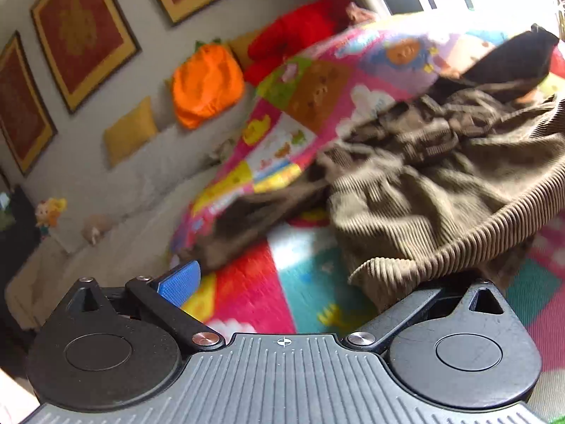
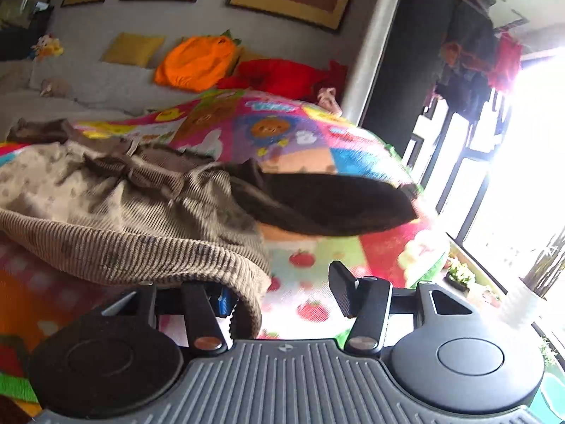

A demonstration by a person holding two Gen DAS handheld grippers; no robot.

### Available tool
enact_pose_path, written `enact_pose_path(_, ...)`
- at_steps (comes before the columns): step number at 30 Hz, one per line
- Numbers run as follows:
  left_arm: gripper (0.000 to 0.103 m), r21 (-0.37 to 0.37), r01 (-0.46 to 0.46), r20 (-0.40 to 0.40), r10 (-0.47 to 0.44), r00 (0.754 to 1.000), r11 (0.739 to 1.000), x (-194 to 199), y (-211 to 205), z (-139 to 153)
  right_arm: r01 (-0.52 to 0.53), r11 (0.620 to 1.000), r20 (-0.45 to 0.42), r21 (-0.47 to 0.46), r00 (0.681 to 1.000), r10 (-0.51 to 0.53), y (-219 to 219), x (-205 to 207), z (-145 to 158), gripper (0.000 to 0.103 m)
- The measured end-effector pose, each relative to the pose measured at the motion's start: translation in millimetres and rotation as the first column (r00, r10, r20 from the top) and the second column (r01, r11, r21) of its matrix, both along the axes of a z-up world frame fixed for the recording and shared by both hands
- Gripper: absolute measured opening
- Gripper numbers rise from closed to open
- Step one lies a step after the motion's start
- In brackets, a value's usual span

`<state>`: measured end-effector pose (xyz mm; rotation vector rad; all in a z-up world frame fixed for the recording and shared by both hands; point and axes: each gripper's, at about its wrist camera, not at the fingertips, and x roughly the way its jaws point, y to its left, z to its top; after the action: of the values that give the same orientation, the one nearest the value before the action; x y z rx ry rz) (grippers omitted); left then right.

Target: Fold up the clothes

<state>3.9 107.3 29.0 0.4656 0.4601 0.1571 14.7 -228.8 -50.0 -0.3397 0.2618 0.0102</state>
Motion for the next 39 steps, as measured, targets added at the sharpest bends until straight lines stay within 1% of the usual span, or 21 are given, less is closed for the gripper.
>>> enact_pose_path(3, 0.103, -0.020, 0.015, 0.011, -0.015, 1.000, 1.000, -12, 5, 12, 0.023, 1.000, 0.105, -0.006, 0.994, -0.022, -11, -7, 35, 0.052)
enact_pose_path(5, 0.103, -0.033, 0.025, 0.019, -0.025, 1.000, 0.999, -19, 8, 20, 0.033, 0.999, 0.129, -0.008, 0.991, -0.032, -17, -12, 44, 0.052)
enact_pose_path(7, 0.103, -0.046, 0.035, 0.027, -0.034, 0.999, 0.998, -27, 11, 29, 0.040, 0.999, 0.112, -0.010, 0.993, -0.038, -21, -15, 42, 0.052)
enact_pose_path(10, 0.103, -0.068, 0.054, 0.034, -0.052, 0.998, 0.996, -39, 16, 40, 0.004, 1.000, 0.000, 0.009, 1.000, -0.004, -31, -21, 23, 0.053)
enact_pose_path(11, 0.103, -0.104, 0.094, -0.021, -0.096, 0.995, 0.990, -42, 18, 32, -0.011, 1.000, -0.045, 0.007, 0.999, 0.011, -34, -25, 15, 0.053)
enact_pose_path(13, 0.103, -0.131, 0.140, -0.039, -0.147, 0.988, 0.981, -41, 11, 28, -0.038, 0.999, -0.124, 0.004, 0.992, 0.038, -39, -35, 0, 0.057)
enact_pose_path(15, 0.103, -0.158, 0.186, -0.056, -0.197, 0.979, 0.970, -40, 3, 23, -0.063, 0.998, -0.181, 0.007, 0.981, 0.064, -45, -48, -11, 0.058)
enact_pose_path(18, 0.103, -0.200, 0.252, -0.079, -0.272, 0.959, 0.947, -39, -7, 16, -0.093, 0.993, -0.214, 0.073, 0.971, 0.106, -54, -61, -11, 0.064)
enact_pose_path(19, 0.103, -0.215, 0.273, -0.086, -0.297, 0.951, 0.938, -39, -11, 14, -0.107, 0.990, -0.217, 0.088, 0.968, 0.123, -55, -63, -10, 0.067)
enact_pose_path(20, 0.103, -0.229, 0.294, -0.092, -0.321, 0.942, 0.928, -38, -14, 12, -0.124, 0.989, -0.219, 0.077, 0.966, 0.138, -53, -63, -10, 0.067)
enact_pose_path(21, 0.103, -0.244, 0.315, -0.098, -0.346, 0.933, 0.917, -38, -18, 10, -0.140, 0.989, -0.224, 0.039, 0.964, 0.146, -47, -62, -11, 0.067)
enact_pose_path(23, 0.103, -0.273, 0.354, -0.109, -0.395, 0.912, 0.894, -37, -25, 5, -0.165, 0.983, -0.236, -0.082, 0.961, 0.142, -31, -59, -17, 0.068)
enact_pose_path(25, 0.103, -0.302, 0.392, -0.118, -0.442, 0.889, 0.869, -36, -32, 0, -0.203, 0.962, -0.262, -0.185, 0.953, 0.150, -20, -56, -29, 0.068)
enact_pose_path(26, 0.103, -0.317, 0.410, -0.122, -0.466, 0.876, 0.855, -36, -36, -2, -0.227, 0.954, -0.281, -0.197, 0.945, 0.167, -17, -54, -32, 0.068)
enact_pose_path(29, 0.103, -0.360, 0.462, -0.132, -0.535, 0.835, 0.810, -34, -47, -9, -0.316, 0.938, -0.306, -0.143, 0.915, 0.262, -12, -60, -29, 0.068)
enact_pose_path(30, 0.103, -0.352, 0.486, -0.139, -0.559, 0.818, 0.800, -34, -56, -11, -0.339, 0.931, -0.304, -0.138, 0.909, 0.286, -9, -62, -28, 0.068)
enact_pose_path(34, 0.103, -0.291, 0.559, -0.165, -0.616, 0.770, 0.777, -27, -93, -19, -0.363, 0.924, -0.309, -0.123, 0.898, 0.312, 5, -60, -32, 0.068)
enact_pose_path(36, 0.103, -0.232, 0.617, -0.156, -0.655, 0.739, 0.752, -24, -121, -20, -0.362, 0.922, -0.318, -0.138, 0.898, 0.305, 14, -52, -39, 0.066)
enact_pose_path(37, 0.103, -0.202, 0.644, -0.153, -0.673, 0.723, 0.738, -23, -135, -22, -0.361, 0.921, -0.321, -0.148, 0.898, 0.300, 18, -47, -43, 0.058)
enact_pose_path(38, 0.103, -0.169, 0.661, -0.161, -0.682, 0.713, 0.731, -19, -149, -26, -0.361, 0.922, -0.315, -0.136, 0.898, 0.305, 20, -44, -43, 0.054)
enact_pose_path(39, 0.103, -0.137, 0.677, -0.170, -0.691, 0.703, 0.723, -16, -163, -30, -0.346, 0.931, -0.306, -0.112, 0.904, 0.299, 18, -38, -40, 0.045)
